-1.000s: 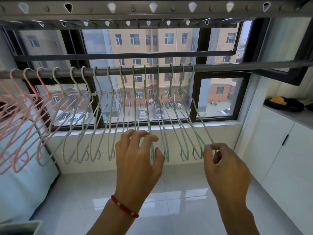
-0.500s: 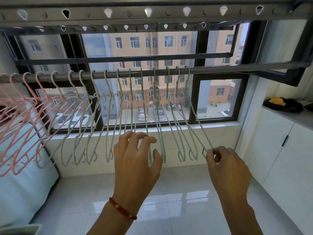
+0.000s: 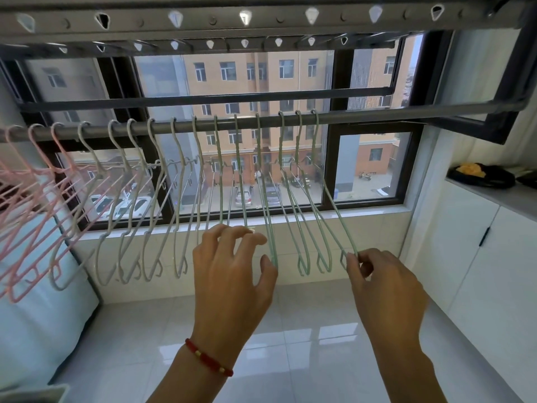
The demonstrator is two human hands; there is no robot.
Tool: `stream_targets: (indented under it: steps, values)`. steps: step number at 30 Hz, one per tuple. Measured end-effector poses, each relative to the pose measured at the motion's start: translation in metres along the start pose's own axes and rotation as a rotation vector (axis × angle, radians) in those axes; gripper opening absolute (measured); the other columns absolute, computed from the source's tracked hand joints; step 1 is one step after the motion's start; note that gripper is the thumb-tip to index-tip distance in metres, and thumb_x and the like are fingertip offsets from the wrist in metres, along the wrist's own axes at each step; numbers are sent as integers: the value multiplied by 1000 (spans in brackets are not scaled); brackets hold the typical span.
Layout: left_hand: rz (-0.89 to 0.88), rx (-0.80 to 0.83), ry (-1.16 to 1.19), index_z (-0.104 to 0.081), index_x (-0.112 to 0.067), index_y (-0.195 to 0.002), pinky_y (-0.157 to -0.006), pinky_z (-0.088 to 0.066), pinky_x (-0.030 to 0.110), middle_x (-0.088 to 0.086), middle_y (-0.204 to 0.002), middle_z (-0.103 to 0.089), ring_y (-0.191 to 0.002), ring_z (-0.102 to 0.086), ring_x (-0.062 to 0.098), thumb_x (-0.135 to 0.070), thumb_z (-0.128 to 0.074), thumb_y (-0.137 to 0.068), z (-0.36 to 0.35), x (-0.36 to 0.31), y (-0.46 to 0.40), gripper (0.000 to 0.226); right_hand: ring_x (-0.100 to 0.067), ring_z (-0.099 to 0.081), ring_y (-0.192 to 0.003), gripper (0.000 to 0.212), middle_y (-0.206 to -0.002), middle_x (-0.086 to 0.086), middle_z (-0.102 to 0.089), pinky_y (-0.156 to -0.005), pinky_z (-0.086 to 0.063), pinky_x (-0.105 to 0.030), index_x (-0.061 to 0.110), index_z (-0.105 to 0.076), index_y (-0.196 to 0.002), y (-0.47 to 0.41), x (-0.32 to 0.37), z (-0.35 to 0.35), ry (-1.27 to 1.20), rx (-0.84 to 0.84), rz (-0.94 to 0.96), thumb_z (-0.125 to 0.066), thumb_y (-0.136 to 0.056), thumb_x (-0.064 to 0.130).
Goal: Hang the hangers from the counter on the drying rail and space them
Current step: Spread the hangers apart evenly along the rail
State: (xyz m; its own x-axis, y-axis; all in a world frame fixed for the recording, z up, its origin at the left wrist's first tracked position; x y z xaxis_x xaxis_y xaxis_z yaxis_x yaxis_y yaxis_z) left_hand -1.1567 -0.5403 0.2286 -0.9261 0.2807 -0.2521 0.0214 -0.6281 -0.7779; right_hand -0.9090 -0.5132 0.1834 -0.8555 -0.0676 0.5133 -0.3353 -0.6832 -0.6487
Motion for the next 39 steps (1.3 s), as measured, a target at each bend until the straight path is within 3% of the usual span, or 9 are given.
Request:
stream_targets:
  steps: [18,28,39]
  values:
    - [4,-3,-3,-71,-20,-106,-100,-37,37,0,-110,-68,-121,-53,27,-37,-52,-87,0,2,1,32,-8,-53,-54,20,-72,7,-63,-56,-37,-16,20,-73,-87,0,-2,-6,0,49,-33,-66,-92,38]
    - [6,2,-6,-71,-21,-106,-99,-41,41,0,-110,-69,-121,-52,26,-38,-50,-87,-2,2,0,33,-6,-52,-54,20,-71,8,-63,-56,-26,-8,21,-74,-86,0,-2,-10,10,79,-48,-68,-92,39]
    - [6,-5,3,-71,-20,-105,-99,-40,40,0,-110,-68,-120,-51,25,-37,-51,-86,-2,4,0,32,-9,-57,-58,23,-74,6,-67,-60,-37,-16,21,-74,-88,2,-1,-19,-2,117,-52,-66,-91,43]
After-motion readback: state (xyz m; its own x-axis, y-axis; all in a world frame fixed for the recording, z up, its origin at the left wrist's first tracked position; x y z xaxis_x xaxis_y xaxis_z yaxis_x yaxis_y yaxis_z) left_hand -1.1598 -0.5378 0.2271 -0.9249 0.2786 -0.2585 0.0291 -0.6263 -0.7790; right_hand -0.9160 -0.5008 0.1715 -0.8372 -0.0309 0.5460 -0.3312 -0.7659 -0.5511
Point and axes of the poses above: each hand's wrist, its own y-axis away from the middle knuckle, its own z-axis out of the back of the hand, x = y × z, the point moved 10 cm from there along -y, towards the middle knuckle
